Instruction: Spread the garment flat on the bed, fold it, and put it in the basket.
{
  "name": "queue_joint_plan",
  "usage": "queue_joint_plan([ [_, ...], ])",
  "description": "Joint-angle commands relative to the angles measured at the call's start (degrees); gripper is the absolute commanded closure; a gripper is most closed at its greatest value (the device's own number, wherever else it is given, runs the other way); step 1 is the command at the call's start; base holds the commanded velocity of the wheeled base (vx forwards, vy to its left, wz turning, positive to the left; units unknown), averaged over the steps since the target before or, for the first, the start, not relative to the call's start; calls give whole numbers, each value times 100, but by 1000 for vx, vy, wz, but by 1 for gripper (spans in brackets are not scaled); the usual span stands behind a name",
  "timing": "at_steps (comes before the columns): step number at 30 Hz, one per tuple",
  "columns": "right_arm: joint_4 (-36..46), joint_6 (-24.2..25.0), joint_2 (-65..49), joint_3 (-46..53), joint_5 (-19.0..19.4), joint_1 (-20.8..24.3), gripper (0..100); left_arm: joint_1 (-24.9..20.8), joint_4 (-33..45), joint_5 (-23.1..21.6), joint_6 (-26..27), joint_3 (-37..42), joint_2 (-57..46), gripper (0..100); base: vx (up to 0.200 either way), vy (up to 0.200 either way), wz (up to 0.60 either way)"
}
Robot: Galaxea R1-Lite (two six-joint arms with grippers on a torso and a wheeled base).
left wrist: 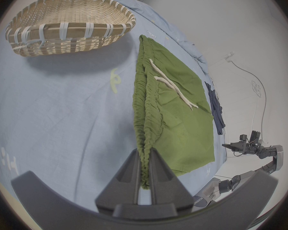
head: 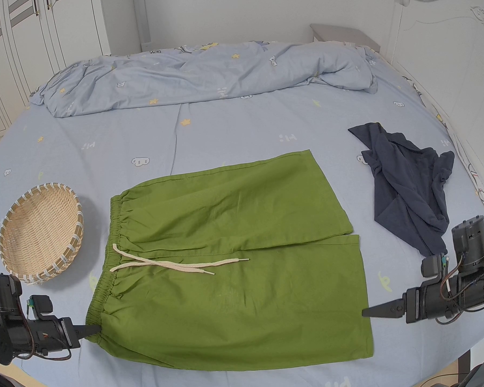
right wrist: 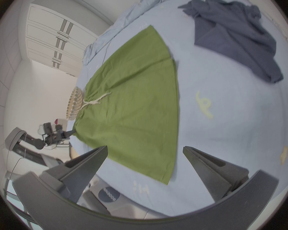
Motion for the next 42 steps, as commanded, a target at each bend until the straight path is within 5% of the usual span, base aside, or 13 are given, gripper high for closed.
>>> queue_joint_plan([
  [1, 27, -27, 38, 367, 291, -15, 0, 20, -7, -10, 34, 101, 255, 100, 0, 0, 0],
  [13, -52, -18, 900, 605, 440, 363, 0, 20, -7, -10, 34, 101, 246, 100, 0, 0, 0],
  [19, -755, -53, 1612, 851, 431, 398, 0, -7, -7, -18, 34, 101, 255, 100, 0, 0, 0],
  [41, -1265, 52, 1655, 860, 686, 442, 0, -33, -7, -45, 34, 101, 255, 100, 0, 0, 0],
  [42, -1273, 52, 1655, 868, 686, 442, 100, -33, -7, -45, 34, 101, 255, 100, 0, 0, 0],
])
